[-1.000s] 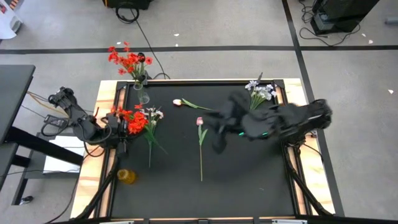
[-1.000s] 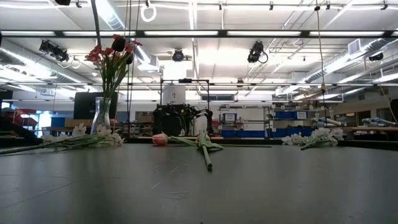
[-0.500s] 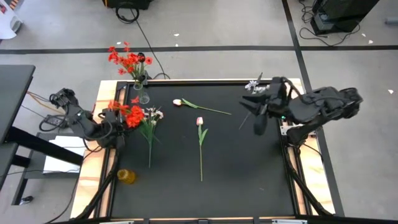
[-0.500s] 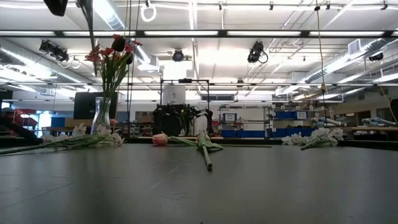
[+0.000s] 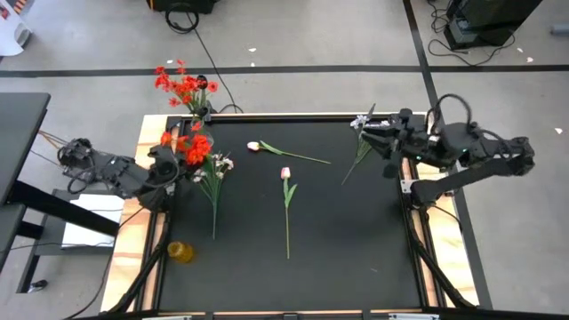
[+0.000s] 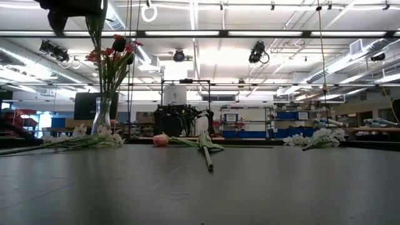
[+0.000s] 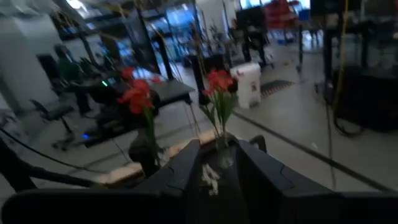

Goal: Sort flowers into vase by color
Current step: Put the red flowers into the transparent vase

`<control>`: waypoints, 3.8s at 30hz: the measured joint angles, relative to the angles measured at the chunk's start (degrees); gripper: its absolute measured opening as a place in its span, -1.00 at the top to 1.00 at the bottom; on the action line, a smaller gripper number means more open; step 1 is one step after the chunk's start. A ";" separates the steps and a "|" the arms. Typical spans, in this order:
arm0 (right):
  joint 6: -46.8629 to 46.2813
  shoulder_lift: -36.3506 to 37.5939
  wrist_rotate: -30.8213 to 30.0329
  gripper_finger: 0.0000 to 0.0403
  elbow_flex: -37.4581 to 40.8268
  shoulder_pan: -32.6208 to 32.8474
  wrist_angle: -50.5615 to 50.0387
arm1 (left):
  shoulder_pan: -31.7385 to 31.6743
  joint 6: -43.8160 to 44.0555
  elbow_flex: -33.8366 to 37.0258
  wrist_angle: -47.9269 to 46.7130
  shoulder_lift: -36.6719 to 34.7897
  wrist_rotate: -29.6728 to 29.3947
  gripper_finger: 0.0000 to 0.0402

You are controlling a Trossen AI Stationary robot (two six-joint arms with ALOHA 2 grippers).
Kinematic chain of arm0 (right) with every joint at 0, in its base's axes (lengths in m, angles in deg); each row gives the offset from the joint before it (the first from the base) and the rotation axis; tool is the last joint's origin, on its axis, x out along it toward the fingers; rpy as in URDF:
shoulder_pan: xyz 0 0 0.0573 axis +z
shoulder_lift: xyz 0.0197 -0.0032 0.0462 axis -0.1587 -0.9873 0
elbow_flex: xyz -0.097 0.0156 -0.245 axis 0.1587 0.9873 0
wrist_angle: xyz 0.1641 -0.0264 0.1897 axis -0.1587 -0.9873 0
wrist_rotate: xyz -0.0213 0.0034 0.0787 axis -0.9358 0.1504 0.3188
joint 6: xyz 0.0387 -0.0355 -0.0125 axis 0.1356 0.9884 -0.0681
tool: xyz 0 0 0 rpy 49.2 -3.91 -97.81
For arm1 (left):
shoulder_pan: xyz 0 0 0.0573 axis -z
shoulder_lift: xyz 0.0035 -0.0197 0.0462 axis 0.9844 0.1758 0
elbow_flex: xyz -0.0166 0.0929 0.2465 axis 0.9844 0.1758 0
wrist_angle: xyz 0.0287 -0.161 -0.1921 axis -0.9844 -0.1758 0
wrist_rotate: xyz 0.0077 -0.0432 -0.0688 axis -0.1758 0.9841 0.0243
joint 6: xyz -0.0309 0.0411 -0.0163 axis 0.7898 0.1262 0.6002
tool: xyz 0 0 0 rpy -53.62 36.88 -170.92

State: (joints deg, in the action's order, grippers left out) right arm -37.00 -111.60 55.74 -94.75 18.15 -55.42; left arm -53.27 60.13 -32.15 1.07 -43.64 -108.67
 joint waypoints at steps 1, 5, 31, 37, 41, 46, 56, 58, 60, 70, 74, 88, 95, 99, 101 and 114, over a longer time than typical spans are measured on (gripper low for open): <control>1.07 1.56 1.67 0.45 1.40 -0.89 1.70 | -1.75 0.03 0.00 -0.02 0.03 0.77 0.96; 4.45 7.16 5.91 0.45 5.36 -3.95 3.89 | -9.35 0.30 0.00 0.07 0.09 3.78 0.96; 10.35 18.77 1.27 0.45 10.38 -7.63 1.80 | -40.90 -4.89 -9.03 -8.40 3.85 14.89 0.96; 10.35 18.77 1.27 0.45 10.38 -7.63 1.80 | -40.90 -5.95 -22.12 -23.82 3.72 9.13 0.96; 10.33 18.77 1.27 0.45 10.38 -7.63 1.80 | -40.90 -8.12 -25.16 -22.68 3.41 -0.46 0.96; 10.33 18.77 1.27 0.45 10.38 -7.63 1.80 | -40.90 -5.28 -20.23 -18.56 2.99 -3.95 0.96; 10.33 18.75 1.29 0.45 10.38 -7.63 1.80 | -40.90 -17.15 -2.33 15.27 2.26 -8.98 0.96; 10.32 18.75 1.29 0.45 10.38 -7.63 1.80 | -40.90 -22.86 -2.34 18.67 2.21 -9.13 0.96; 10.33 18.75 1.29 0.45 10.38 -7.63 1.80 | -41.01 -27.26 -2.77 21.15 2.23 -9.11 0.96; 10.32 18.74 1.29 0.45 10.38 -7.63 1.80 | -47.74 -27.17 0.14 23.38 2.25 -5.78 0.97; 10.31 18.72 1.29 0.45 10.38 -7.63 1.80 | -51.06 -22.59 2.93 23.52 2.34 -3.71 0.97; 10.31 18.72 1.29 0.45 10.38 -7.63 1.80 | -60.64 -19.76 3.80 23.66 5.08 5.20 0.97; 10.31 18.72 1.29 0.45 10.38 -7.63 1.80 | -62.69 -14.65 3.80 21.78 9.22 5.72 0.94; 10.31 18.72 1.29 0.45 10.38 -7.63 1.80 | -63.78 -8.69 3.80 17.49 10.34 5.74 0.93; 10.31 18.72 1.29 0.45 10.38 -7.63 1.82 | -64.15 -6.60 3.80 15.70 10.58 5.64 0.92; 10.31 18.72 1.29 0.45 10.38 -7.61 1.80 | -64.42 2.75 3.80 5.73 10.59 12.91 0.23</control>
State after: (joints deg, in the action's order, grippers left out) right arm -26.70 -92.88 57.04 -84.37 10.54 -53.62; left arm -117.70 62.89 -28.35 6.80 -33.05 -95.77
